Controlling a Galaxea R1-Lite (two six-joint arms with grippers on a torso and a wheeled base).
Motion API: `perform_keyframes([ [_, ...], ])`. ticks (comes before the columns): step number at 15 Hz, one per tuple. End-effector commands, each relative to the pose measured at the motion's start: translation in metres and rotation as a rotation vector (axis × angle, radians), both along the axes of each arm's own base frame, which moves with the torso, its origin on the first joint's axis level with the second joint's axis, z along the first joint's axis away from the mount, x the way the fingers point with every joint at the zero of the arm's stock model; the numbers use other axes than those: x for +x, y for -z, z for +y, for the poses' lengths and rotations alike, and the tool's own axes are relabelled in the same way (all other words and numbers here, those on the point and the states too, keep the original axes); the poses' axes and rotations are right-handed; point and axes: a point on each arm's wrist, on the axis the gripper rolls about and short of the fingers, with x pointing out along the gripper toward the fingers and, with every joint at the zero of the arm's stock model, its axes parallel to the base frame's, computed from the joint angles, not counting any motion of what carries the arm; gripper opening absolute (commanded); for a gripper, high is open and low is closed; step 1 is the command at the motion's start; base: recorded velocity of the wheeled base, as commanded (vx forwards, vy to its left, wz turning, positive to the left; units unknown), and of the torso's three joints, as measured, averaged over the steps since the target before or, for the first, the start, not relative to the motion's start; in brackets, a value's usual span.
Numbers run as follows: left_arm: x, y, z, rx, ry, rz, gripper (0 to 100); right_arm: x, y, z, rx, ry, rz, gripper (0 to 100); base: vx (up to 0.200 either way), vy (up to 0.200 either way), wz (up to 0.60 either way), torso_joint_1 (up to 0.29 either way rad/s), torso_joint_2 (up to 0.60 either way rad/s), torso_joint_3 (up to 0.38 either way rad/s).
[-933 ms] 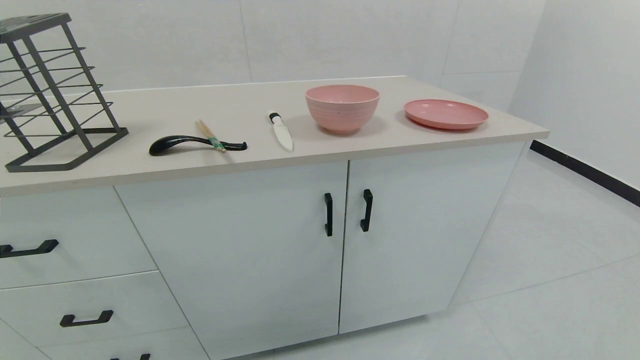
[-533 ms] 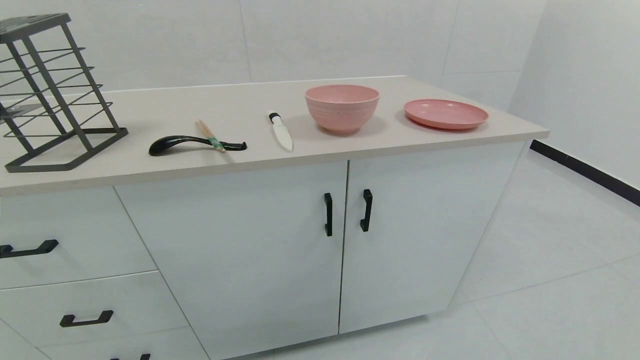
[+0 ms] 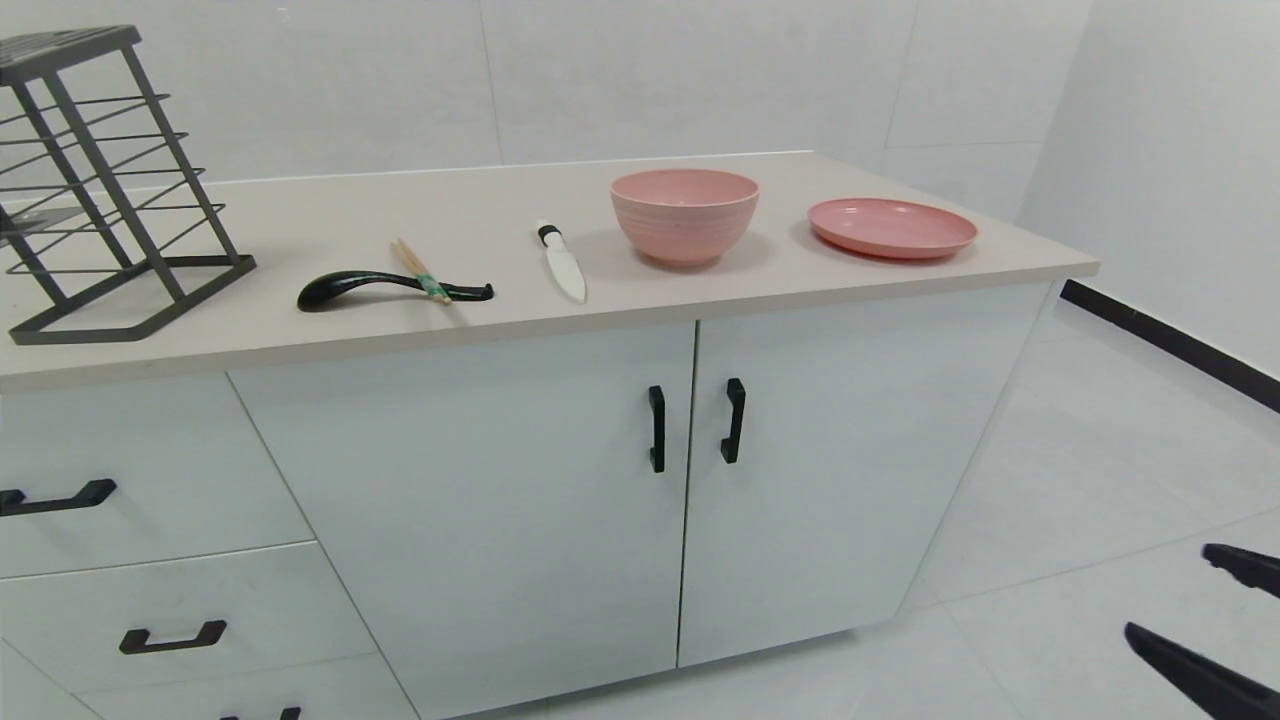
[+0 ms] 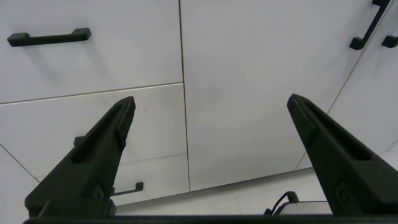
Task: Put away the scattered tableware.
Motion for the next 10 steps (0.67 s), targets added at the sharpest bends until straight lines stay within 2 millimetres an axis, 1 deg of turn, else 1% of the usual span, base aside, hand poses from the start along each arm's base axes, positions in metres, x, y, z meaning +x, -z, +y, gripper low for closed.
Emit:
perform_keyframes([
  [1, 0.0, 0.0, 0.0, 0.0, 0.0, 0.002, 100, 0.023, 0.021, 0.009, -0.039, -0.053, 0.162, 100, 0.0, 0.0, 0.0, 0.0, 0.0, 0.0],
  [5, 0.0, 0.0, 0.0, 0.0, 0.0, 0.002, 100, 0.036, 0.013, 0.014, -0.05, -0.082, 0.149, 100, 0.0, 0.0, 0.0, 0.0, 0.0, 0.0],
  [6, 0.0, 0.0, 0.0, 0.0, 0.0, 0.002, 100, 0.047, 0.007, 0.016, -0.049, -0.082, 0.146, 100, 0.0, 0.0, 0.0, 0.0, 0.0, 0.0],
  [7, 0.0, 0.0, 0.0, 0.0, 0.0, 0.002, 100, 0.06, -0.002, 0.021, -0.047, -0.095, 0.128, 100, -0.2, -0.2, 0.0, 0.007, 0.0, 0.012],
  [9, 0.0, 0.0, 0.0, 0.0, 0.0, 0.002, 100, 0.079, -0.008, 0.032, -0.039, -0.137, 0.084, 100, -0.2, -0.2, 0.0, 0.01, 0.0, -0.005],
  [10, 0.0, 0.0, 0.0, 0.0, 0.0, 0.002, 100, 0.084, -0.009, 0.037, -0.035, -0.166, 0.07, 100, 0.0, 0.0, 0.0, 0.0, 0.0, 0.0],
])
